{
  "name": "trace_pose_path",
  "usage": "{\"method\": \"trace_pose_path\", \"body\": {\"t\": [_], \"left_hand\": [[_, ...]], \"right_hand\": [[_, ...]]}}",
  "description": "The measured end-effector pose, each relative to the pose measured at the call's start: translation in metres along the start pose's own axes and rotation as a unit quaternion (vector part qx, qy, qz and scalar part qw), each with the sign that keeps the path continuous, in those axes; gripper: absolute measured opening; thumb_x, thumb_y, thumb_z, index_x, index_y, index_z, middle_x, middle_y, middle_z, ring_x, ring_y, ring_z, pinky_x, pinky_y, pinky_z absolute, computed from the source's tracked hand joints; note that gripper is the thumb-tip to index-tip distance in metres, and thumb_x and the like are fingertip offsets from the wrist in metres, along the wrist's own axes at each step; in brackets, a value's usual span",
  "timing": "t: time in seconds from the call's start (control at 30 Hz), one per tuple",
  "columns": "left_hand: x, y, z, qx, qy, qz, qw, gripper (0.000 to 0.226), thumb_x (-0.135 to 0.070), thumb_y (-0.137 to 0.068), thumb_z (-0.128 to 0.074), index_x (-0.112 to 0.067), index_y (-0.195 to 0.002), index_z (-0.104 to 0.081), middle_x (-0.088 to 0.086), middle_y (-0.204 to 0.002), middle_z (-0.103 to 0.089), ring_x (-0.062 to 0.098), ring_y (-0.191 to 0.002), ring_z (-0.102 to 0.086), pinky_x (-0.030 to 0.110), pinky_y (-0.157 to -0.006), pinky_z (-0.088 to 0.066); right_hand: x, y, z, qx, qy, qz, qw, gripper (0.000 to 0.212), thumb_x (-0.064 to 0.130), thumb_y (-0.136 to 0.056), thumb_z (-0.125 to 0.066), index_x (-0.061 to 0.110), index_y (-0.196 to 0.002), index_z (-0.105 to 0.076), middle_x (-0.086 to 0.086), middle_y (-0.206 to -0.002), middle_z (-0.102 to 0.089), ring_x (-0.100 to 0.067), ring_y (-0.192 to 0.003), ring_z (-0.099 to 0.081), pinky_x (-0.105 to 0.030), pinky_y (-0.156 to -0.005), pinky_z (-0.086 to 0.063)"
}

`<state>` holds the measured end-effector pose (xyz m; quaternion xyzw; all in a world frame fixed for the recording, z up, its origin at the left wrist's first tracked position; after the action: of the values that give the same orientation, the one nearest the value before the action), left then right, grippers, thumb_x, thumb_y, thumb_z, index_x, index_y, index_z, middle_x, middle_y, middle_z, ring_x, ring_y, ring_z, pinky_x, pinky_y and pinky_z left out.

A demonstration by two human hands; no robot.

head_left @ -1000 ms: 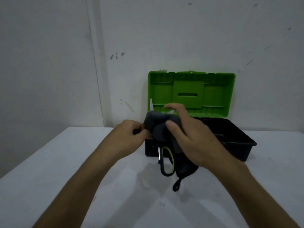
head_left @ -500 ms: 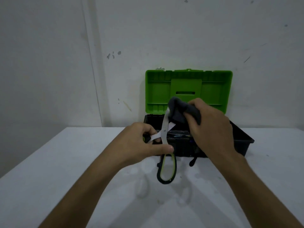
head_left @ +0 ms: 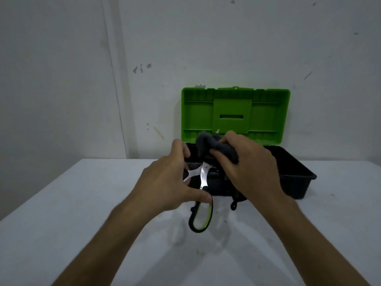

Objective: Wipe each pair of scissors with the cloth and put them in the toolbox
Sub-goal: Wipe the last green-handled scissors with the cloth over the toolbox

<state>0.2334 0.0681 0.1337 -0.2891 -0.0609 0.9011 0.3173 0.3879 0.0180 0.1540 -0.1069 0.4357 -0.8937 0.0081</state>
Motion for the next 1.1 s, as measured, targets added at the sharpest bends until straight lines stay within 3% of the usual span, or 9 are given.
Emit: {"method": "trace_pose_path", "body": {"t": [0.17,0.27,0.4,0.5,0.67,0.77,0.83,0.93,1.1], "left_hand": [[0.003,-0.002,-0.011,0.03,0.001,0.01,0.999,0.086,-0.062,-0.051,-0.085,-0.03,-0.103,-0.025,-0.006,-0.095,-0.066,0.018,-0.072,-0.064,0.043,-0.072,-0.057],[0.005,-0.003,-0.008,0.022,0.006,0.018,1.0,0.085,-0.057,-0.054,-0.087,-0.029,-0.103,-0.023,-0.008,-0.094,-0.063,0.014,-0.069,-0.061,0.039,-0.07,-0.057],[-0.002,-0.002,-0.002,0.0,0.026,-0.007,1.0,0.088,-0.053,-0.053,-0.088,-0.027,-0.104,-0.022,-0.009,-0.097,-0.066,0.013,-0.074,-0.065,0.042,-0.072,-0.057],[-0.007,0.001,0.0,0.008,0.028,-0.023,0.999,0.087,-0.051,-0.055,-0.088,-0.028,-0.1,-0.017,-0.009,-0.098,-0.067,0.012,-0.071,-0.064,0.04,-0.071,-0.057],[-0.007,0.0,-0.012,0.044,0.023,-0.012,0.999,0.086,-0.052,-0.057,-0.087,-0.028,-0.099,-0.017,-0.005,-0.088,-0.064,0.009,-0.056,-0.052,0.033,-0.062,-0.053],[-0.003,-0.002,-0.007,0.029,0.036,0.0,0.999,0.084,-0.05,-0.057,-0.088,-0.027,-0.098,-0.018,-0.006,-0.088,-0.066,0.008,-0.056,-0.052,0.033,-0.062,-0.052],[0.0,-0.002,-0.001,0.016,0.062,-0.002,0.998,0.084,-0.047,-0.056,-0.089,-0.026,-0.098,-0.02,-0.009,-0.085,-0.067,0.009,-0.058,-0.056,0.035,-0.064,-0.053],[0.0,-0.001,0.004,0.015,0.095,-0.014,0.995,0.082,-0.041,-0.055,-0.091,-0.028,-0.096,-0.022,-0.013,-0.078,-0.064,0.011,-0.064,-0.063,0.038,-0.064,-0.054],[-0.003,-0.002,-0.008,0.053,0.078,-0.017,0.995,0.08,-0.043,-0.059,-0.089,-0.03,-0.098,-0.021,-0.01,-0.092,-0.066,-0.005,-0.054,-0.059,0.024,-0.057,-0.05]], "right_hand": [[-0.034,-0.002,0.014,-0.04,0.0,-0.074,0.996,0.021,0.046,-0.094,-0.059,0.027,-0.089,-0.051,0.009,-0.071,-0.053,-0.008,-0.06,-0.05,-0.021,-0.049,-0.027],[-0.016,-0.005,0.022,-0.048,-0.048,-0.041,0.997,0.024,0.049,-0.091,-0.061,0.026,-0.089,-0.054,0.011,-0.07,-0.054,-0.003,-0.061,-0.051,-0.018,-0.051,-0.031],[0.017,-0.003,0.013,0.01,-0.049,0.01,0.999,0.03,0.055,-0.084,-0.066,0.029,-0.082,-0.051,0.01,-0.067,-0.054,-0.008,-0.062,-0.052,-0.026,-0.05,-0.038],[0.007,-0.005,0.017,-0.017,-0.042,-0.003,0.999,0.027,0.052,-0.086,-0.067,0.03,-0.083,-0.052,0.011,-0.068,-0.054,-0.009,-0.063,-0.052,-0.025,-0.05,-0.035],[-0.03,-0.008,0.031,-0.047,-0.046,-0.084,0.994,0.021,0.05,-0.097,-0.05,0.029,-0.1,-0.051,0.013,-0.079,-0.056,-0.002,-0.069,-0.054,-0.02,-0.053,-0.032],[-0.016,-0.01,0.025,0.017,-0.118,-0.056,0.991,0.03,0.043,-0.104,-0.031,0.032,-0.125,-0.05,0.009,-0.098,-0.058,-0.007,-0.086,-0.057,-0.024,-0.066,-0.042],[0.003,-0.008,0.016,0.06,-0.127,0.0,0.99,0.037,0.037,-0.104,-0.036,0.04,-0.139,-0.048,0.006,-0.099,-0.052,-0.008,-0.087,-0.053,-0.025,-0.071,-0.045],[0.01,-0.006,0.003,0.07,-0.094,0.052,0.992,0.033,0.034,-0.1,-0.05,0.044,-0.13,-0.06,0.005,-0.089,-0.041,-0.009,-0.075,-0.046,-0.026,-0.062,-0.043],[-0.024,-0.011,0.02,-0.023,-0.004,-0.022,0.999,0.03,0.037,-0.1,-0.049,0.037,-0.126,-0.064,0.007,-0.089,-0.037,-0.007,-0.072,-0.039,-0.011,-0.058,-0.029]]}}
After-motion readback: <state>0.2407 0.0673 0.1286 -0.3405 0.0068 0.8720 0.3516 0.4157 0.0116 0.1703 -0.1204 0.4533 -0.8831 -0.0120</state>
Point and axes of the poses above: each hand's wrist, its own y-axis away from the middle knuckle, its own z-axis out of the back of the hand, x = y × z, the point moved 7 cm from there along -y, towards the middle knuckle
